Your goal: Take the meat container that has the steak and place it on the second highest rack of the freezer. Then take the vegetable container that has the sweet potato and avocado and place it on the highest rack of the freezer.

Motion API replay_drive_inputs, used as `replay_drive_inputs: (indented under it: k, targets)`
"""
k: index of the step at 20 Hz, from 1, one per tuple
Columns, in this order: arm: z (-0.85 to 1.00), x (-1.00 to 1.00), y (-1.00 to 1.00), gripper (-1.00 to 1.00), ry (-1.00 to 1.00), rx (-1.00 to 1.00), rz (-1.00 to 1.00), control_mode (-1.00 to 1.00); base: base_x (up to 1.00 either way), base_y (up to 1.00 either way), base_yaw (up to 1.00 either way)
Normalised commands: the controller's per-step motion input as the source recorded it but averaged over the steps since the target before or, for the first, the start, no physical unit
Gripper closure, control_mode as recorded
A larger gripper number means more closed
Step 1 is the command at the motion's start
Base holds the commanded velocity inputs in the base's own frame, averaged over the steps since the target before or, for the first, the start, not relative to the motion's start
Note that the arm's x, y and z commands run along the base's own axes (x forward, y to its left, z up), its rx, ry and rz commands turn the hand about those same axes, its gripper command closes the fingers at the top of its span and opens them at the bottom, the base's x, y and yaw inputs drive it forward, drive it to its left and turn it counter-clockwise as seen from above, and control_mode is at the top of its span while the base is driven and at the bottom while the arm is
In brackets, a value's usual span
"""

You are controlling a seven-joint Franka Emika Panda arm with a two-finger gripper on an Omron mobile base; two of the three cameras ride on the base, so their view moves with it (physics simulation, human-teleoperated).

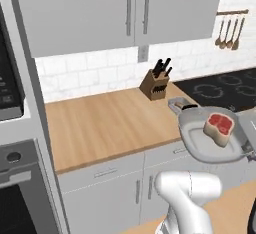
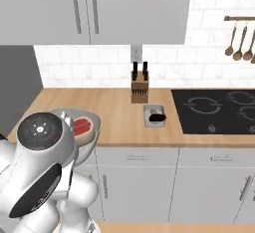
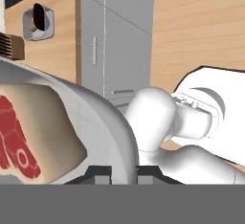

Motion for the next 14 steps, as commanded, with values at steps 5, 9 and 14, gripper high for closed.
replay_drive_inputs:
  k: [5, 9, 14]
  targets:
    - [0.00, 0.00, 0.00, 1.00, 0.00, 0.00, 0.00, 1.00, -0.01, -0.01, -0.72]
    - [0.00, 0.00, 0.00, 1.00, 0.00, 0.00, 0.00, 1.00, 0.00, 0.00, -0.78]
    - [0.00, 0.00, 0.00, 1.00, 0.00, 0.00, 0.00, 1.00, 0.00, 0.00, -0.80]
